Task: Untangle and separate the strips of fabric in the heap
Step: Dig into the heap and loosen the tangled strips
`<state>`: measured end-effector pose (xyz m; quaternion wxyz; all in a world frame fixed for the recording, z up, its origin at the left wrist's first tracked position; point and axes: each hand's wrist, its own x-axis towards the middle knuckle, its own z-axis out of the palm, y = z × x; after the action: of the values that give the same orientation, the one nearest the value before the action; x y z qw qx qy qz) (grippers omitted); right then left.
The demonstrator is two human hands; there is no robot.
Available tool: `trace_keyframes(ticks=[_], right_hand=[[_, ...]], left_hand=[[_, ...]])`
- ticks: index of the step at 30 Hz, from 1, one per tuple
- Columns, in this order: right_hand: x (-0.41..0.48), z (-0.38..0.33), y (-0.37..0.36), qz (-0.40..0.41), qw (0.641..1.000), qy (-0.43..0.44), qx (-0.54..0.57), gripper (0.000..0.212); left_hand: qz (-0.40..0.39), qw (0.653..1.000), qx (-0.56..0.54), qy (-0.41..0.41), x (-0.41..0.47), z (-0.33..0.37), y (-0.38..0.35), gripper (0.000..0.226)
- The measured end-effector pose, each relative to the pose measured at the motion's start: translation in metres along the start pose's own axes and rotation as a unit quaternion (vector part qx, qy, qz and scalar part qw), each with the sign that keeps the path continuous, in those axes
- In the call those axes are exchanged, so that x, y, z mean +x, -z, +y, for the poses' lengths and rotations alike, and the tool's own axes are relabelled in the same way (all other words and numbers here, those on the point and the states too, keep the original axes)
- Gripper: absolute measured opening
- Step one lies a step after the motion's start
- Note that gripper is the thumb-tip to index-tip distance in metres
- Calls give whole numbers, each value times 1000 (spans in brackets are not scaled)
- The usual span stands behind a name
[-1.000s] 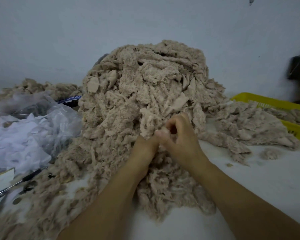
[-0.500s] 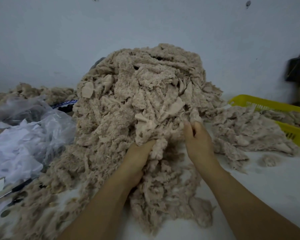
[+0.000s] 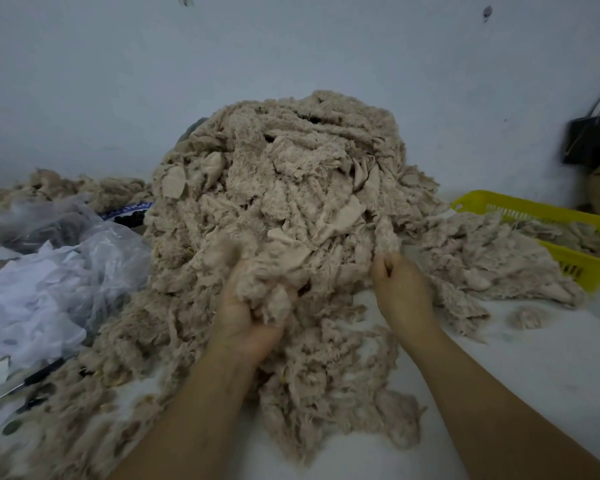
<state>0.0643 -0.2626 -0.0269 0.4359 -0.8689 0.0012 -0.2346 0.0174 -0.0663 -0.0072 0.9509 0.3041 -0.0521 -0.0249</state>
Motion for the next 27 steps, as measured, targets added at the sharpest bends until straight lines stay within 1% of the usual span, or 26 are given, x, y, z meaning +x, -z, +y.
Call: trace_keyframes(ticks=[1, 3, 4, 5, 6, 7, 9, 10, 11, 12, 13, 15, 16, 18, 19, 20, 21, 22, 23, 24, 25, 26, 27], right_hand=[[2, 2, 2, -7, 1000, -12, -7, 42], [2, -1, 3, -35, 999, -8, -4, 38], [-1, -9, 2, -45, 999, 16, 14, 33], [-6, -18, 1, -48, 997, 47, 45, 26], [-12, -27, 0, -56, 992, 75, 87, 20], [-18, -36, -2, -77, 984, 98, 130, 20], [-29, -45, -8, -162, 964, 115, 178, 30], [-33, -46, -12, -209, 958, 116, 161, 27], [-35, -45, -16, -238, 955, 125, 122, 19], [-36, -44, -19, -250, 954, 138, 88, 16], [-35, -42, -21, -249, 954, 147, 75, 23], [-32, -41, -21, -252, 952, 135, 110, 33], [-32, -41, -19, -267, 947, 126, 129, 32], [-33, -41, -16, -326, 926, 110, 154, 25], [-31, -41, -14, -343, 917, 98, 176, 20], [-28, -42, -11, -323, 917, 80, 218, 18], [-21, -40, -7, -263, 919, 44, 291, 19], [-11, -38, 2, -177, 903, -9, 393, 19], [1, -34, 13, -91, 852, -59, 511, 15], [11, -27, 21, -24, 784, -105, 612, 20], [18, -18, 24, 16, 737, -148, 659, 33], [20, -11, 24, 26, 739, -189, 646, 41], [19, -7, 19, 22, 776, -228, 588, 40]], left_hand=[[3, 1000, -7, -18, 1, 2, 0, 15], [25, 999, 21, -19, 4, 1, 1, 21], [39, 998, 51, -11, 6, -2, -2, 18], [48, 995, 88, 2, 5, -6, -7, 19], [61, 990, 128, 12, 5, -11, -10, 26], [72, 984, 162, 20, 5, -15, -13, 31], [92, 973, 209, 28, 3, -20, -13, 35], [91, 969, 226, 28, 1, -20, -13, 34], [84, 964, 250, 26, 0, -20, -13, 33], [72, 958, 277, 21, 0, -20, -12, 34], [62, 951, 304, 15, -1, -21, -13, 34], [49, 930, 364, -6, -2, -23, -13, 35], [52, 922, 384, -18, -1, -24, -12, 33], [65, 912, 403, -32, -1, -26, -10, 23], [56, 910, 409, -38, -2, -26, -10, 24], [40, 909, 413, -42, -2, -26, -9, 33], [25, 909, 414, -47, -3, -24, -9, 42], [20, 907, 417, -55, -3, -23, -9, 50], [19, 906, 418, -64, -3, -21, -8, 54], [26, 905, 419, -69, -2, -21, -6, 55], [39, 902, 425, -69, -2, -20, -5, 50], [58, 893, 441, -69, 0, -21, -5, 39], [83, 874, 472, -75, 1, -21, -4, 26]])
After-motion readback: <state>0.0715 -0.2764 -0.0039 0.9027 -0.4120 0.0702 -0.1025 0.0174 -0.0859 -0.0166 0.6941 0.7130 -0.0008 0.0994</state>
